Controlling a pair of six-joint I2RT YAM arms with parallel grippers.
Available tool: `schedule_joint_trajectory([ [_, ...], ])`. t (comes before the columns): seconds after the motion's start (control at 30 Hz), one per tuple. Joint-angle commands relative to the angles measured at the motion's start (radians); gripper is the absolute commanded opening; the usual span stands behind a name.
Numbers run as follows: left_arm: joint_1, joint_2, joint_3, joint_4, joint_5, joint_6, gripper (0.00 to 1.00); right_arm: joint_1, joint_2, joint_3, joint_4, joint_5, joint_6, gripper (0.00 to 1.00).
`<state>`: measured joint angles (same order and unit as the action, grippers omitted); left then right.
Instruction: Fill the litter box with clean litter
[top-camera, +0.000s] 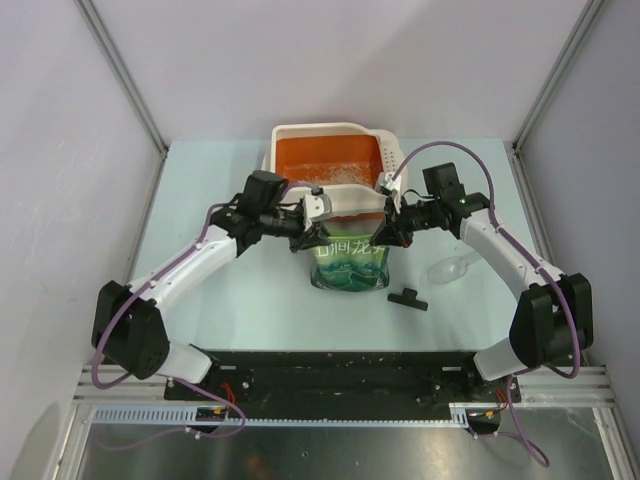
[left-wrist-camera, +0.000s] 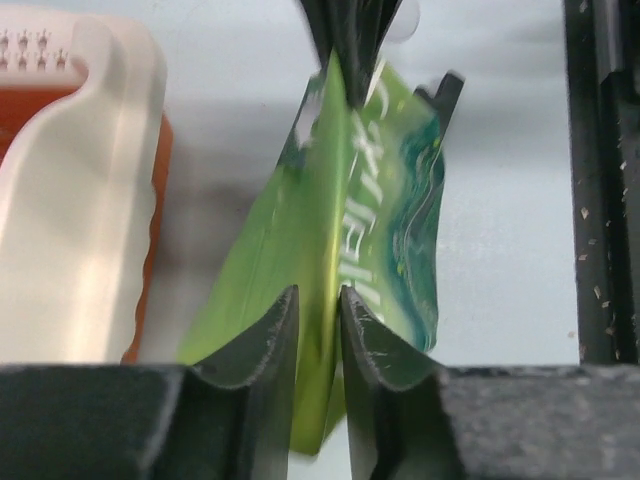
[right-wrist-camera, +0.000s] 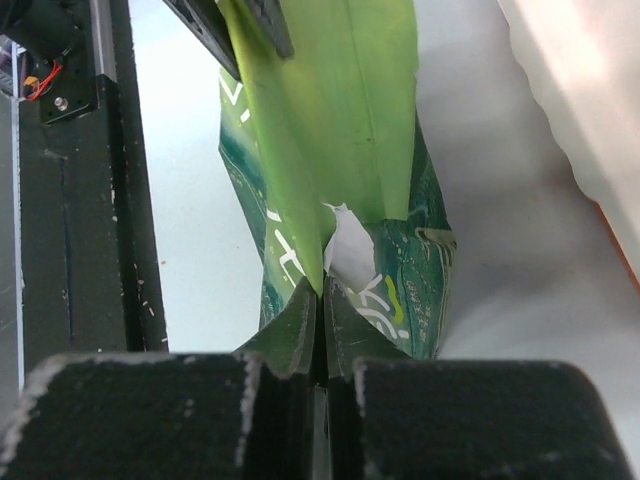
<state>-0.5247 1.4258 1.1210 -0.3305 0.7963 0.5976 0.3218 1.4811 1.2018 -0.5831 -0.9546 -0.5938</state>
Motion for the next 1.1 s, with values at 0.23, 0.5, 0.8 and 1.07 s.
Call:
schedule_joint_trajectory([
  [0.23, -0.055, 0.082, 0.157, -0.091, -0.003, -0.001, 0.43, 0.003, -0.022, 0.056, -0.026, 0.065, 0.031, 0.00],
  [0.5, -0.135, 0.206, 0.244, -0.019, 0.001, -0.027, 0.40, 0.000, -0.007, 0.058, 0.003, 0.051, 0.097, 0.00],
  [0.8, -0.140, 0.211, 0.200, 0.080, -0.123, -0.157, 0.00, -0.033, -0.019, 0.076, -0.062, 0.028, 0.042, 0.00],
  [1.07, -0.031, 0.111, 0.100, 0.082, -0.112, -0.246, 0.00, -0.118, -0.061, 0.114, -0.386, 0.117, -0.282, 0.17],
])
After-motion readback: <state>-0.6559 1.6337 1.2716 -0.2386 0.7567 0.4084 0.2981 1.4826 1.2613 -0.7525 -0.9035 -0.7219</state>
